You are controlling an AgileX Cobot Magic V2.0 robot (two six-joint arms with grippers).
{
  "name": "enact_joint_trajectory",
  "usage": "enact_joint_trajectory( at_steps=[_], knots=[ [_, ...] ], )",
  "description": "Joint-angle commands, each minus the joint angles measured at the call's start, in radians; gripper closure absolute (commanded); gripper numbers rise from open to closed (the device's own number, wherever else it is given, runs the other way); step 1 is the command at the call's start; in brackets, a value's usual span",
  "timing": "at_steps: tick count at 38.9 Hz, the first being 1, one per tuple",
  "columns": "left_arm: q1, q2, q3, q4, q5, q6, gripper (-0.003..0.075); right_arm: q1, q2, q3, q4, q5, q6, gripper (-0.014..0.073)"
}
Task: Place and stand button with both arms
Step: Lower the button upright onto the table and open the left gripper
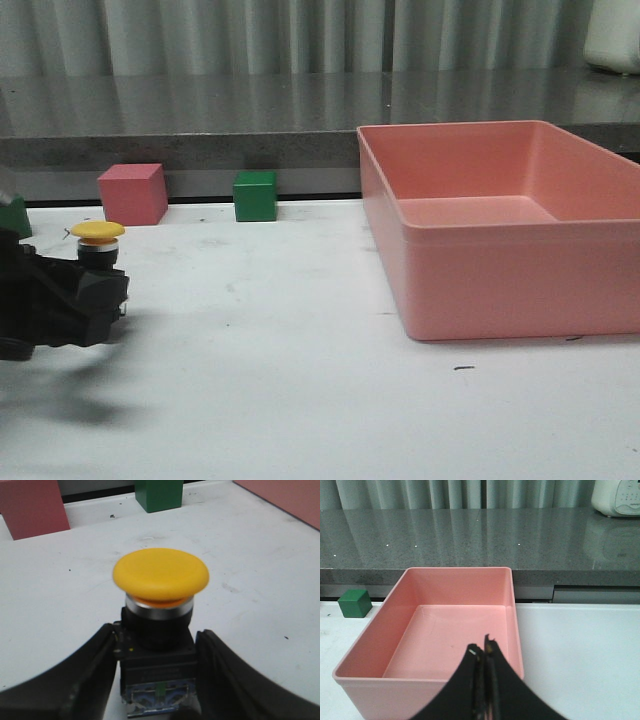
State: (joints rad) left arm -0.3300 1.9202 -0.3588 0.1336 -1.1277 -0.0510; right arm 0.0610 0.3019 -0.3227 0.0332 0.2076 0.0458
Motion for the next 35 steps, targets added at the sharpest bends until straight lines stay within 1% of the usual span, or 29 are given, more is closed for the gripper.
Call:
enact_joint_trajectory(
  at_steps=[1, 13, 24, 26, 29, 35],
  knots=[
    [0.002, -0.029, -0.008, -0.009, -0.232, 0.000, 0.0488, -0.005, 0.004, -0.028, -0.008, -0.086, -0.008, 0.0664],
    [0.002, -0.027, -0.008, -0.009, -0.221, 0.000, 0.0486, -0.005, 0.004, -0.028, -0.008, -0.086, -0.008, 0.0664],
    [0.002, 0.016, 0.011, -0.009, -0.231, 0.000, 0.0484, -0.005, 0.004, -0.028, -0.008, -0.086, -0.008, 0.0664],
    [0.002, 0.016, 0.015, -0.009, -0.231, 0.000, 0.0470, -0.005, 0.004, -0.028, -0.008, -0.086, -0.008, 0.0664],
    [0.002, 0.016, 0.024, -0.009, -0.231, 0.000, 0.0428, -0.005, 0.004, -0.028, -0.008, -0.086, -0.008, 0.0664],
    [0.002, 0.016, 0.035, -0.009, -0.231, 0.000, 0.0316, -0.005, 0.004, -0.028, -0.008, -0.086, -0.008, 0.0664]
  ],
)
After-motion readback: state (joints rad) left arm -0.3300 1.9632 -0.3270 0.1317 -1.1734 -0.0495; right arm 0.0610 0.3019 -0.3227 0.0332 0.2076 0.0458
